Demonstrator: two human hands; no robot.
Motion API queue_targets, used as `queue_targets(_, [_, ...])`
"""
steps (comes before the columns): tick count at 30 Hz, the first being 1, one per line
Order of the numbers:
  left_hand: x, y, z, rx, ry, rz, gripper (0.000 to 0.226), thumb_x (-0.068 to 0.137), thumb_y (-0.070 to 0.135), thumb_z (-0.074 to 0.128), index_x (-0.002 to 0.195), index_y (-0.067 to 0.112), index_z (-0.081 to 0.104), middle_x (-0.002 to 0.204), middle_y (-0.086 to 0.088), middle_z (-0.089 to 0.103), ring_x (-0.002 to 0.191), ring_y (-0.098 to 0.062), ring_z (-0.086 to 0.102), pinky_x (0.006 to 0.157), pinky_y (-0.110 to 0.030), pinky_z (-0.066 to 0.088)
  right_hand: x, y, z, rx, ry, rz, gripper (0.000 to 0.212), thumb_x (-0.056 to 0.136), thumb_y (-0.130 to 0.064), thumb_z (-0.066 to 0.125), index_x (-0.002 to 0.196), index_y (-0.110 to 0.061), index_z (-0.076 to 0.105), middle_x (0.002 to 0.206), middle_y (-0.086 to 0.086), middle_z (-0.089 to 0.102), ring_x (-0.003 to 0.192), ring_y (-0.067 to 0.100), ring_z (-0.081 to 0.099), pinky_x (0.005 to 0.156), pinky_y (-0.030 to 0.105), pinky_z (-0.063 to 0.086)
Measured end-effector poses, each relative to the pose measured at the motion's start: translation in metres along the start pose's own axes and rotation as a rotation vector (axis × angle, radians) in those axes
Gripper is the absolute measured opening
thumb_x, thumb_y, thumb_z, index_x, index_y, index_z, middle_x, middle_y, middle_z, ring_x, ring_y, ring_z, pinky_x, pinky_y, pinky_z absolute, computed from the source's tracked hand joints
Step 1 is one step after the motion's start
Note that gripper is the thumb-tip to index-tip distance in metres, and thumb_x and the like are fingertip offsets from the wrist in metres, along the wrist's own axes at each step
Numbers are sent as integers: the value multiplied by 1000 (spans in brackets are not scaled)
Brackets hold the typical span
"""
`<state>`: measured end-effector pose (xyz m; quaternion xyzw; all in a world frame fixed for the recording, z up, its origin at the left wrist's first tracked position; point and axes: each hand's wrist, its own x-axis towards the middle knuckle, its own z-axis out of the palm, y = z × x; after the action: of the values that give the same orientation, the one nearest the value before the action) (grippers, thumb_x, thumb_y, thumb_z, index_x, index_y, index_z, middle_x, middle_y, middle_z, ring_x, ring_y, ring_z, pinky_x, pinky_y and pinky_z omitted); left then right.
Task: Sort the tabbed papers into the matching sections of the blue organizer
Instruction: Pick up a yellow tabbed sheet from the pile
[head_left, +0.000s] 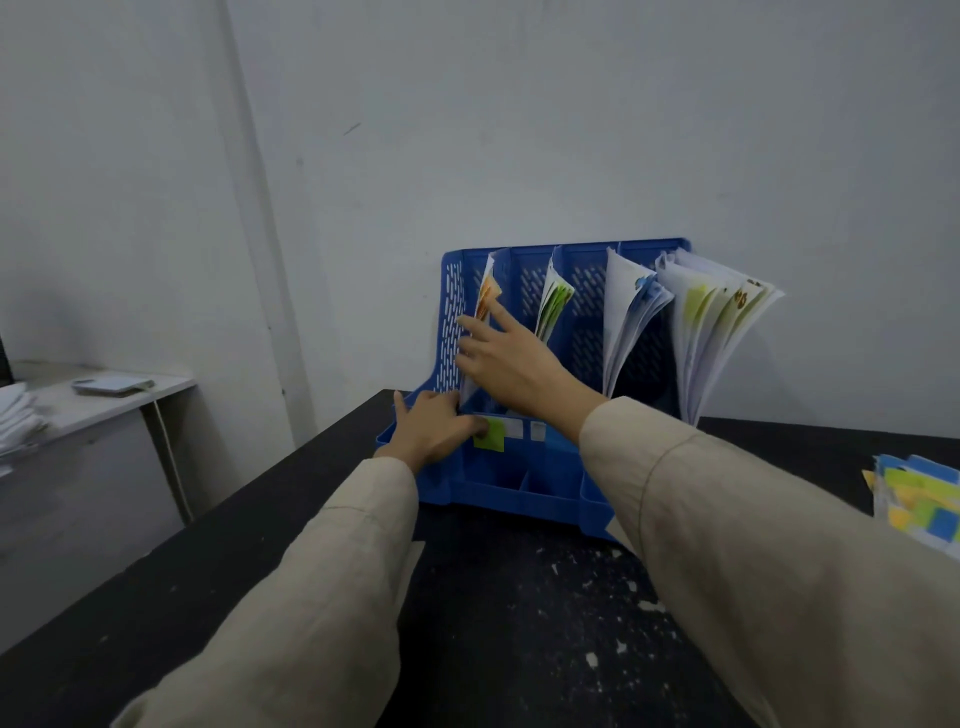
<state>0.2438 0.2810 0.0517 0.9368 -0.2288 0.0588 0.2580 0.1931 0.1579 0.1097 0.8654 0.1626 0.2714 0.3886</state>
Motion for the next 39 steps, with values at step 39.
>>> queue_targets(39, [-149,165,93,-89,27,361,35,91,20,50,125,24,56,138,2,42,132,-18,31,115,-56,2,-245,21,-9,447,37,433,46,79,-18,33,111,-14,65,114,6,64,115,28,57,94,51,40])
